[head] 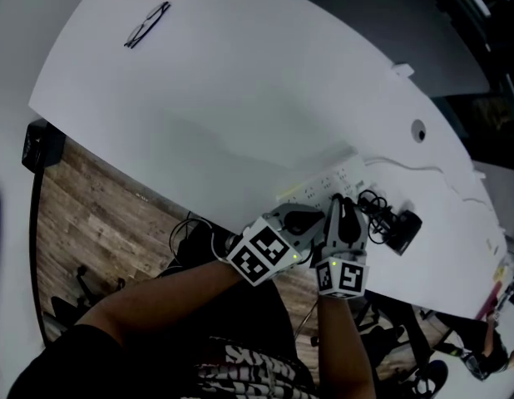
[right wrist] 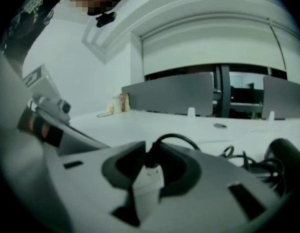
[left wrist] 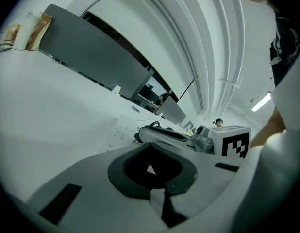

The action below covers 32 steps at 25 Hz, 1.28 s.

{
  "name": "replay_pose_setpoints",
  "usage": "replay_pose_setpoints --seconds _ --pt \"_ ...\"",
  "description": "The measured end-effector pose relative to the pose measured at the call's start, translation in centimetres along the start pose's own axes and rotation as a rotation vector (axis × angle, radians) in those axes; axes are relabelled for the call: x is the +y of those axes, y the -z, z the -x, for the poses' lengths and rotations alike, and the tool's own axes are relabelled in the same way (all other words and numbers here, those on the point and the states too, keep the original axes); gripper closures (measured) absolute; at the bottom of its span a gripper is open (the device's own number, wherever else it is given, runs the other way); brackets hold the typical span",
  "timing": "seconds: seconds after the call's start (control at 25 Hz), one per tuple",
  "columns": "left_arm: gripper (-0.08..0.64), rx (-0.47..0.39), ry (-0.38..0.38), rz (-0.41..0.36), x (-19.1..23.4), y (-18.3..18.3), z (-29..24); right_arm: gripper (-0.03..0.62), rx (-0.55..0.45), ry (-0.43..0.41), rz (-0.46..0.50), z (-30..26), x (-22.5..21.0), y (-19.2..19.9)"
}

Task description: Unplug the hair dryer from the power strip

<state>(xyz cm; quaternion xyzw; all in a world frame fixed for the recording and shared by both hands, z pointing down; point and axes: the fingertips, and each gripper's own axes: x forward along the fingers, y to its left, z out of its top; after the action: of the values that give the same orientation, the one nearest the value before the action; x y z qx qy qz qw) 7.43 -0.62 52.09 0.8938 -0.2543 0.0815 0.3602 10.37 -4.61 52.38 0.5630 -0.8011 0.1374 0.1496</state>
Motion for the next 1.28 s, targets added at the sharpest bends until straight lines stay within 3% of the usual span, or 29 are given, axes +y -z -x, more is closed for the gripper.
replay_pose_setpoints --seconds 0.2,0.32,0.4,0.48,0.64,0.84,0.96,1.08,1.2,1.24,1.28 --pt "0.535 0.004 0.04 0.034 -0.4 0.2 -0.4 0.488 -0.035 -0.004 0.115 -0.4 0.1 -0.4" --pt "0.535 -0.008 0.087 0.141 -0.7 0.5 -0.6 0.483 -0.006 -0.016 0.188 -0.7 0.2 0.0" --pt "0.535 -0.003 0.121 0.172 -0.8 0.4 -0.5 0.483 -0.012 -0.035 0.213 -0.7 0.4 0.0" --pt "0.535 0.014 0.136 0.147 -0.6 0.3 -0.1 0.483 -0.023 -0.058 0.212 -0.5 0.5 0.2" --pt "0.535 0.025 0.107 0.09 1.9 -1.2 1.4 0.456 0.054 -0.118 0.104 -0.7 0.4 2.8" --pt "0.535 0.136 0.121 -0.1 1.8 -1.6 0.3 0.456 0.067 -0.166 0.068 -0.5 0.7 3.2" --pt "0.535 0.177 0.134 -0.138 1.5 -1.0 -0.5 0.38 0.079 -0.269 -0.025 0.3 1.7 3.0" --pt "0.534 0.216 0.132 -0.198 1.4 -0.2 -0.8 0.377 -0.004 -0.321 -0.154 1.1 1.7 1.0" --pt "0.535 0.233 0.125 -0.228 1.7 0.0 -1.0 0.378 -0.064 -0.3 -0.209 0.7 1.1 -0.3" --pt "0.534 0.237 0.125 -0.231 1.7 0.0 -1.1 0.397 -0.068 -0.267 -0.208 0.4 0.6 -0.3" --pt "0.535 0.242 0.125 -0.235 1.6 0.1 -1.1 0.472 -0.069 -0.233 -0.202 0.2 0.1 -0.2"
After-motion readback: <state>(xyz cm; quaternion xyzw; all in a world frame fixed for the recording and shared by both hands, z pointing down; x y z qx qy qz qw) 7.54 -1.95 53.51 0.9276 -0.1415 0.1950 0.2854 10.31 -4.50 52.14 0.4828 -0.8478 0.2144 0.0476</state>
